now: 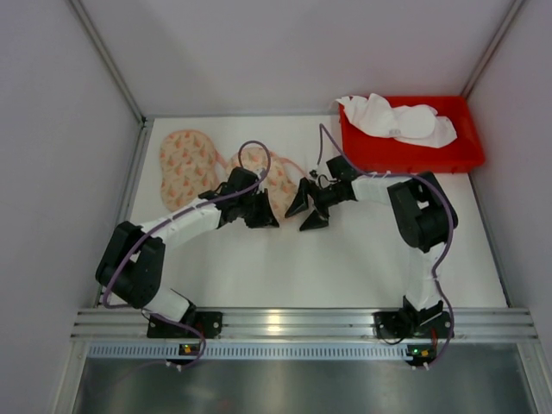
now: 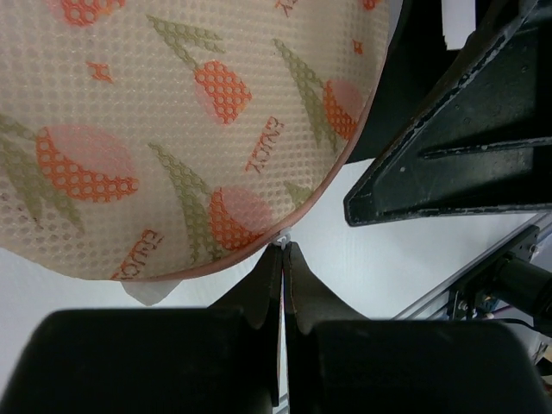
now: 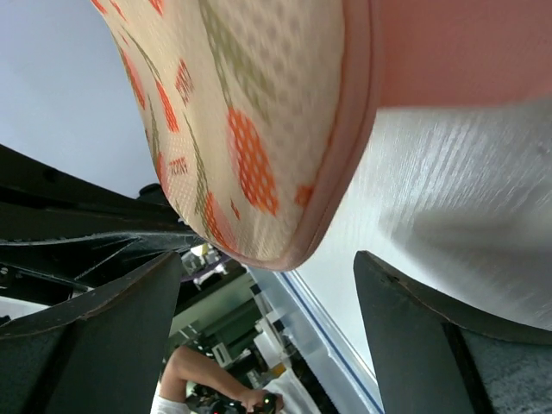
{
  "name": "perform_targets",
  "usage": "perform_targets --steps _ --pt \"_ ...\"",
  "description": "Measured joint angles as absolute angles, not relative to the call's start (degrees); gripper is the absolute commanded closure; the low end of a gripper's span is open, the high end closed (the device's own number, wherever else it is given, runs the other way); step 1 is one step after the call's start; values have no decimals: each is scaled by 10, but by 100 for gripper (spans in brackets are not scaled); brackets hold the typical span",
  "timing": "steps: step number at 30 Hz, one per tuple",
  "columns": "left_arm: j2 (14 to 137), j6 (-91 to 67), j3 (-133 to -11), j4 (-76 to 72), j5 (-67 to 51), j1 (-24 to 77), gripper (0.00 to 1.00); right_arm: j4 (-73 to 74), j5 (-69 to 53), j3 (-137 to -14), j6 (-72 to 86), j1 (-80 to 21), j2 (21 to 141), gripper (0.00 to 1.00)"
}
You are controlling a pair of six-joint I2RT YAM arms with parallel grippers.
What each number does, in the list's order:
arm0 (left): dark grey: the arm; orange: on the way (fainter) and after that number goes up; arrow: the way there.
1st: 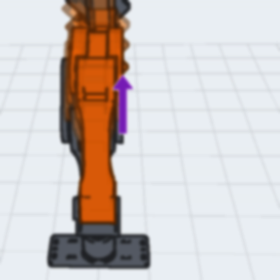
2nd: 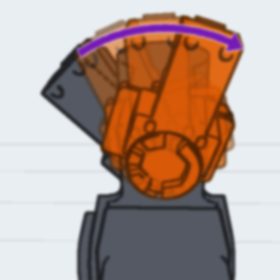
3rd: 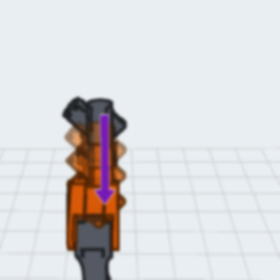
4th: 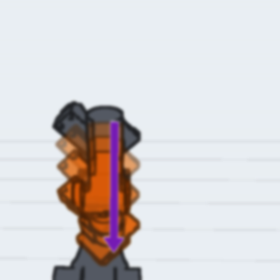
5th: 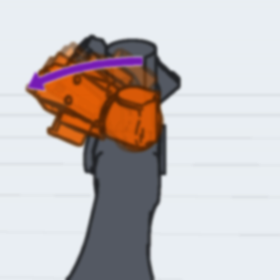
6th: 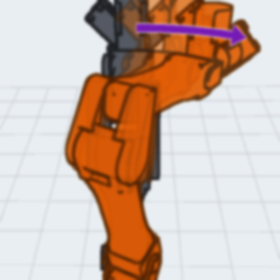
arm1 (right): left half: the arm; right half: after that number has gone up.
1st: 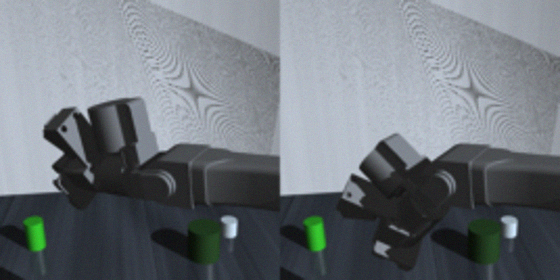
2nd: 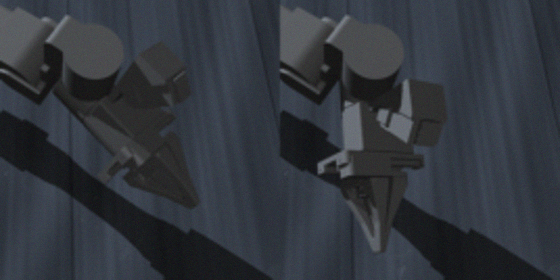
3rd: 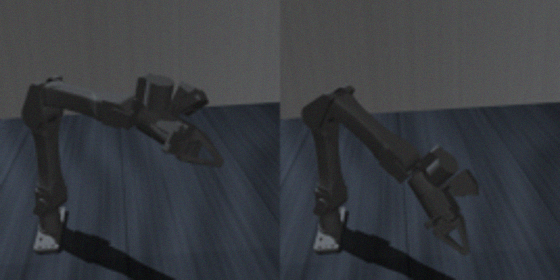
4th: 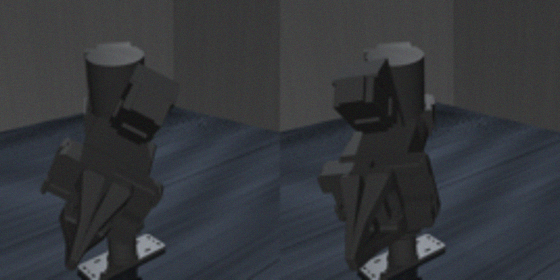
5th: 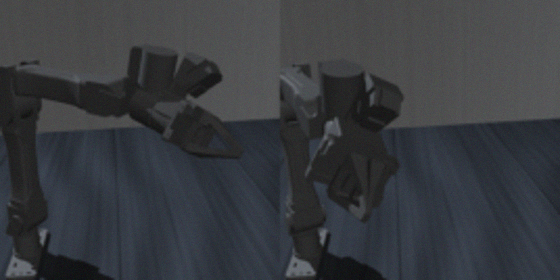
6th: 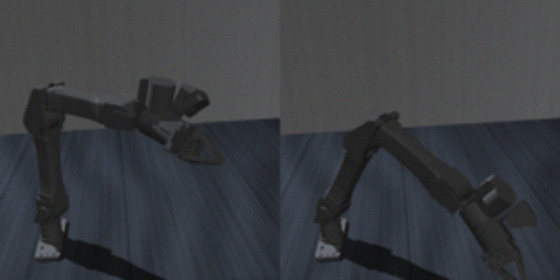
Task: Place the bra in the laundry bag and zip it closed
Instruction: Zip the laundry bag at the center of the board.
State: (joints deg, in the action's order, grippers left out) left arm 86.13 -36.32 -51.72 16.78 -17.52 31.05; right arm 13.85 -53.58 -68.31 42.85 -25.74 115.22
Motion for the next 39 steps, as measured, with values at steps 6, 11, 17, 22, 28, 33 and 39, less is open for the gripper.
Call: perform_targets --steps 6,11,17,22,28,33,39 --pt "882 -365 -533 157 -178 324 100 110 -541 -675 464 -266 1148 21" --pt "883 -365 -533 155 -182 336 100 90 -544 -692 487 -276 1159 50" --pt "885 -342 -537 159 -180 340 61 77 -551 -705 505 -281 1182 100" --pt "883 -226 -595 211 -163 343 25 68 -557 -705 515 -284 1187 100" --pt "807 11 -617 261 -95 338 1 4 -580 -685 566 -284 1187 100" --pt "701 197 -556 278 -98 337 1 -36 -600 -665 603 -284 1187 100" --pt "699 336 -527 292 -124 340 2 -51 -616 -649 618 -284 1187 100"
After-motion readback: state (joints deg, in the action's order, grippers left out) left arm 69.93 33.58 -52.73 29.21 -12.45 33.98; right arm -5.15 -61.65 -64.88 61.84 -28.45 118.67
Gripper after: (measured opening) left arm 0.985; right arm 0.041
